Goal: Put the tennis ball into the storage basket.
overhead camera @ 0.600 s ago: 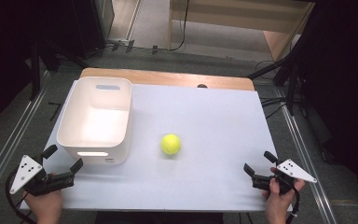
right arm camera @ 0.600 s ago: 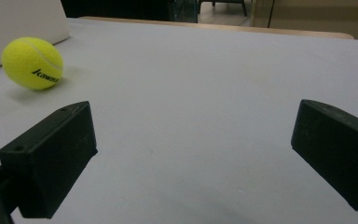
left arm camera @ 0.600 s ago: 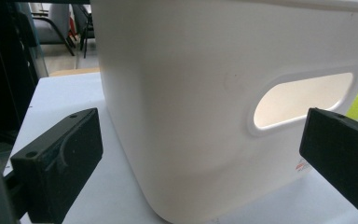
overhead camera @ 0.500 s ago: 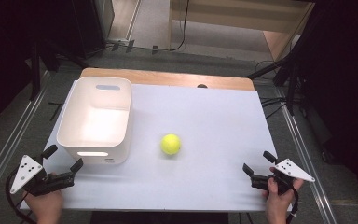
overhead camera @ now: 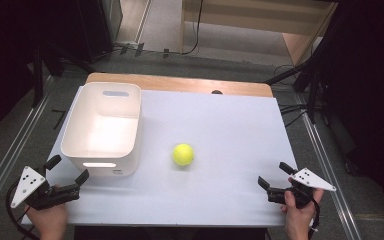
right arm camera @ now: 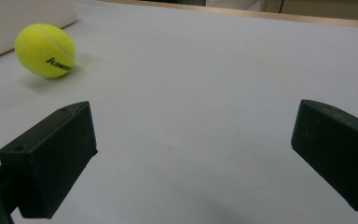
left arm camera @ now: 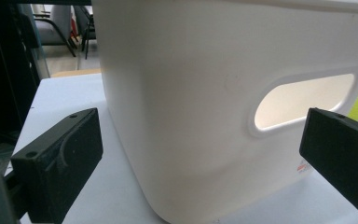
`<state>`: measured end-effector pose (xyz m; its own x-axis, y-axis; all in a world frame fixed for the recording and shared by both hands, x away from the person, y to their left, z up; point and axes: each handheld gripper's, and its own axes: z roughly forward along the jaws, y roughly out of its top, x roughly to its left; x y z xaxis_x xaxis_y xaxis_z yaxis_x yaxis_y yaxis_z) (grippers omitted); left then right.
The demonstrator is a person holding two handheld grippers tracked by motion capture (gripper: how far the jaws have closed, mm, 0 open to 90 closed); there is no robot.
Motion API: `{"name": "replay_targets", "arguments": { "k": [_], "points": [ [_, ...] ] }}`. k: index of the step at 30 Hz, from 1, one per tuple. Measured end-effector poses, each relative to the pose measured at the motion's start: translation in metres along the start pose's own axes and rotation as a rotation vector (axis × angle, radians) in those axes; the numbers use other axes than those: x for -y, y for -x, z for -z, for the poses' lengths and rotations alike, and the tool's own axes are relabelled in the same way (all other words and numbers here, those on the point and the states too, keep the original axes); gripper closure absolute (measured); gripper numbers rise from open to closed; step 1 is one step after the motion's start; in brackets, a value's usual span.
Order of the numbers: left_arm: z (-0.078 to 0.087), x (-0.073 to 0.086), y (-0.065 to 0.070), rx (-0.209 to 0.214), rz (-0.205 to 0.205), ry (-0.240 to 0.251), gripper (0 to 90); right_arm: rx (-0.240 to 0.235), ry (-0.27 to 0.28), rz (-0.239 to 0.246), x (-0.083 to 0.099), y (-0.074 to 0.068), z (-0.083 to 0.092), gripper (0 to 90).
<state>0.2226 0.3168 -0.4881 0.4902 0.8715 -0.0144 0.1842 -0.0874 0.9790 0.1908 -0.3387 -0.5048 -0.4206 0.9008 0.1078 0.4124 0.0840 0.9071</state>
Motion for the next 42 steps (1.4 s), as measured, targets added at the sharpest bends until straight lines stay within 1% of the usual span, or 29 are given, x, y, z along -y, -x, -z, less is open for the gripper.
{"name": "replay_targets", "arguments": {
  "k": [1,2,4,5,6,8,9,10,11,14,15,16,20,22,23,24,26,27,29,32,33,34,37,40,42],
  "points": [
    [0.000,0.000,0.000,0.002,-0.004,0.002,0.0,0.000,0.000,0.000,0.000,0.000,0.000,0.0],
    [0.001,0.000,0.001,0.008,-0.010,0.003,0.0,-0.015,0.001,0.002,-0.005,-0.004,0.000,0.0],
    [0.002,0.001,0.001,0.017,-0.013,0.003,0.0,-0.020,0.003,0.009,-0.007,-0.005,-0.001,0.0],
    [0.002,0.001,0.001,0.017,-0.012,0.004,0.0,-0.020,0.002,0.015,-0.012,-0.010,-0.002,0.0],
    [0.002,0.001,0.001,0.015,-0.012,0.004,0.0,-0.020,0.002,0.015,-0.012,-0.010,-0.002,0.0],
    [0.002,0.001,0.001,0.014,-0.010,0.006,0.0,-0.021,-0.006,0.031,-0.015,-0.013,-0.003,0.0],
    [0.002,0.001,0.001,0.012,-0.015,0.005,0.0,-0.030,-0.018,0.044,-0.020,-0.015,-0.005,0.0],
    [0.002,0.001,0.002,0.014,-0.014,0.007,0.0,-0.030,-0.018,0.044,-0.020,-0.015,-0.005,0.0],
    [0.002,0.001,0.002,0.017,-0.016,0.007,0.0,-0.026,-0.025,0.057,-0.025,-0.017,-0.006,0.0],
    [0.002,0.001,0.002,0.018,-0.014,0.007,0.0,-0.024,-0.027,0.066,-0.029,-0.018,-0.007,0.0],
    [0.002,0.001,0.002,0.017,-0.014,0.005,0.0,-0.031,-0.032,0.070,-0.034,-0.020,-0.008,0.0],
    [0.002,0.001,0.002,0.018,-0.015,0.004,0.0,-0.031,-0.032,0.070,-0.034,-0.020,-0.008,0.0],
    [0.002,0.001,0.002,0.017,-0.021,-0.002,0.0,-0.074,-0.039,0.069,-0.043,-0.024,-0.011,0.0],
    [0.001,0.001,0.002,0.019,-0.021,0.000,0.0,-0.089,-0.046,0.084,-0.047,-0.025,-0.013,0.0],
    [0.001,0.001,0.002,0.023,-0.023,0.000,0.0,-0.095,-0.047,0.082,-0.049,-0.026,-0.013,0.0],
    [0.002,0.001,0.002,0.024,-0.026,0.001,0.0,-0.108,-0.046,0.093,-0.054,-0.028,-0.014,0.0],
    [0.001,0.001,0.002,0.024,-0.024,0.000,0.0,-0.117,-0.044,0.095,-0.055,-0.028,-0.014,0.0],
    [0.001,0.001,0.002,0.023,-0.023,0.000,0.0,-0.127,-0.037,0.103,-0.060,-0.030,-0.016,0.0],
    [0.001,0.001,0.002,0.024,-0.023,0.001,0.0,-0.131,-0.040,0.105,-0.062,-0.031,-0.016,0.0],
    [0.001,0.001,0.003,0.024,-0.020,-0.004,0.0,-0.140,-0.054,0.116,-0.072,-0.034,-0.021,0.0],
    [0.001,0.001,0.003,0.026,-0.019,-0.001,0.0,-0.140,-0.054,0.116,-0.072,-0.034,-0.021,0.0],
    [0.001,0.001,0.002,0.025,-0.021,-0.003,0.0,-0.150,-0.060,0.115,-0.076,-0.035,-0.024,0.0],
    [0.001,0.001,0.002,0.025,-0.020,-0.003,0.0,-0.156,-0.066,0.117,-0.080,-0.036,-0.027,0.0],
    [0.001,0.001,0.002,0.026,-0.018,-0.004,0.0,-0.164,-0.083,0.121,-0.085,-0.038,-0.032,0.0],
    [0.001,0.001,0.003,0.021,-0.019,-0.005,0.0,-0.183,-0.089,0.123,-0.088,-0.040,-0.037,0.0]
  ]
}}
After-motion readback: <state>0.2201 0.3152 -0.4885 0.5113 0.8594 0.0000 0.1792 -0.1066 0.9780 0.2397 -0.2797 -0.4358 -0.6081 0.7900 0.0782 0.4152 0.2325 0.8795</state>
